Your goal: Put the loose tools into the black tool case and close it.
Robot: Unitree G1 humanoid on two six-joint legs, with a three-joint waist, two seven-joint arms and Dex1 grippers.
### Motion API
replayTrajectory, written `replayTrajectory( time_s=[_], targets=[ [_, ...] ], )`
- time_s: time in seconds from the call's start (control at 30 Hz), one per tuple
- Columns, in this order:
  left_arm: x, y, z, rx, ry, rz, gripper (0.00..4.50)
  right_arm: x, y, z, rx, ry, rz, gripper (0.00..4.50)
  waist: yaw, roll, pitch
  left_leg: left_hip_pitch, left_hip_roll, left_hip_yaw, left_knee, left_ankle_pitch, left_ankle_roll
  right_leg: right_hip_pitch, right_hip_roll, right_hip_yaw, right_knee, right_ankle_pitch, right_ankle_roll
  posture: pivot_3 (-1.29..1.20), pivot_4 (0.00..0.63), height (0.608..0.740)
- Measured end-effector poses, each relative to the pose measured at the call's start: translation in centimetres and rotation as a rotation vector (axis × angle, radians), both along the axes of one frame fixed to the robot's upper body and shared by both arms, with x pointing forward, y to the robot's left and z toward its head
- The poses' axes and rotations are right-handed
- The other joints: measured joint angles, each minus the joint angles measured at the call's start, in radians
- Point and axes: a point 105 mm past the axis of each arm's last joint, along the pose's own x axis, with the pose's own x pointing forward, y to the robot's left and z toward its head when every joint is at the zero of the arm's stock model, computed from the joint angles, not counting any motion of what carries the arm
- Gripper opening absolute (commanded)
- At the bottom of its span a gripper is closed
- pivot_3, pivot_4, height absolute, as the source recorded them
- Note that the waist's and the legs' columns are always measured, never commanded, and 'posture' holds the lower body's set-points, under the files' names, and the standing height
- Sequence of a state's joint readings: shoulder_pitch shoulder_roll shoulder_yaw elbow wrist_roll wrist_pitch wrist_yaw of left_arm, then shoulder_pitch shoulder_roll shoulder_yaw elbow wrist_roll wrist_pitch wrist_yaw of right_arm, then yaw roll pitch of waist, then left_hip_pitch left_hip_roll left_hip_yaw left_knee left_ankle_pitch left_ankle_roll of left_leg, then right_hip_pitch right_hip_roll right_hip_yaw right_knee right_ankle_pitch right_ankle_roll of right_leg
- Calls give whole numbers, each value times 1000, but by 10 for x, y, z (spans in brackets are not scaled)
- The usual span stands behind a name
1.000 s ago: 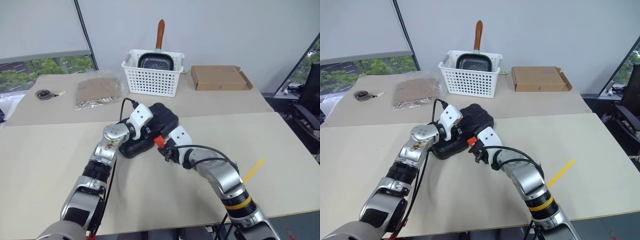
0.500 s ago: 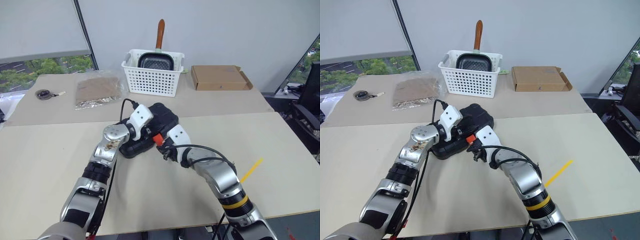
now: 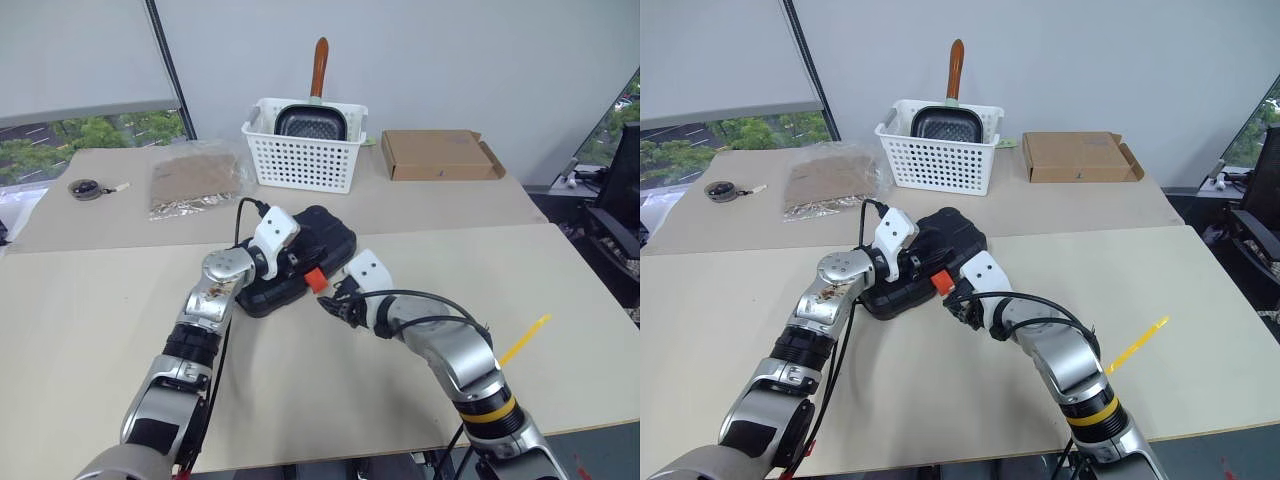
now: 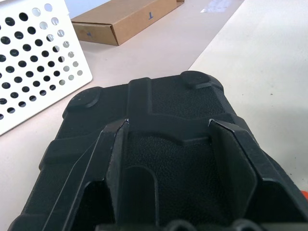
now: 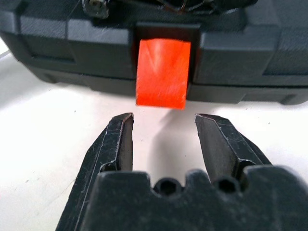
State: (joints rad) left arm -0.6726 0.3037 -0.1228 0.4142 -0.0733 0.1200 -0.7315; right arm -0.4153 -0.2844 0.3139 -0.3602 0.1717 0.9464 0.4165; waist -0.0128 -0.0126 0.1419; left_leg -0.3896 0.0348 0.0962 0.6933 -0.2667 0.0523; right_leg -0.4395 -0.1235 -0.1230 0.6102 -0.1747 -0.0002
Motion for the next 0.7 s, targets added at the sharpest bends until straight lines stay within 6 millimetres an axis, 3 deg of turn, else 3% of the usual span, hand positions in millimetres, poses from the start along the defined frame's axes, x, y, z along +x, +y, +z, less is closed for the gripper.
replayTrajectory(
  time_s=[0.17,0.7],
  targets=[
    [2,2,0,-10,12,12,2844,1,0,1,8,-2,-10,45,0,0,0,0,0,0,0,-1,-1,0,0,0,0,0,0,0,150,700],
    [4,8,-1,-24,20,47,2844,18,14,-3,37,16,-6,45,-6,0,0,0,1,1,-1,-1,-1,-1,0,0,0,0,0,0,150,700]
  ],
)
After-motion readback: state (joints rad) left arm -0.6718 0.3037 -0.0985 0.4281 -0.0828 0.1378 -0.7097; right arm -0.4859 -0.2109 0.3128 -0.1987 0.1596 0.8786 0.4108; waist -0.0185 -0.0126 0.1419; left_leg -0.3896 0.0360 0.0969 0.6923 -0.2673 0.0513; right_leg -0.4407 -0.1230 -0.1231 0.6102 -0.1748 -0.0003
